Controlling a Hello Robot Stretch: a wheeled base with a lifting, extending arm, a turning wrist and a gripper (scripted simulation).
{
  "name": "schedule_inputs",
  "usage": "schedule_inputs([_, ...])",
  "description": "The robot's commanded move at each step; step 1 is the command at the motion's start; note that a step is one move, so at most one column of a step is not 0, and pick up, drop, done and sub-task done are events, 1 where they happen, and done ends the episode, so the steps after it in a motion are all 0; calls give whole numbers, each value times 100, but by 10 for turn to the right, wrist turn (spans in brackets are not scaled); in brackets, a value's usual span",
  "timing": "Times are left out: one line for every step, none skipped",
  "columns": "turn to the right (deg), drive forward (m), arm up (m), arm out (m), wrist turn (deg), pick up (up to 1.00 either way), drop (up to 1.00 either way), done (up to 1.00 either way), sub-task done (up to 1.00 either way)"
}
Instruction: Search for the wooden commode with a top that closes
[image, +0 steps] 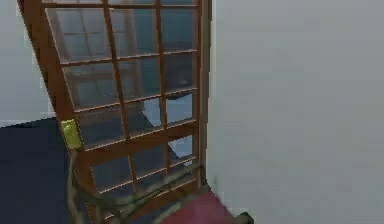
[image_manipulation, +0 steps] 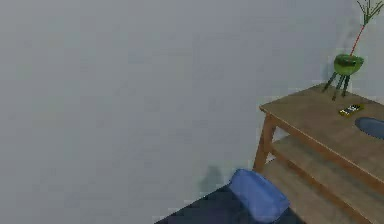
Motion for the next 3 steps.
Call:
schedule_inputs([-450, 0, 0, 0, 0, 0, 0, 0, 0])
schedule_inputs([-450, 0, 0, 0, 0, 0, 0, 0, 0])
schedule_inputs([-90, 0, 0, 0, 0, 0, 0, 0, 0])
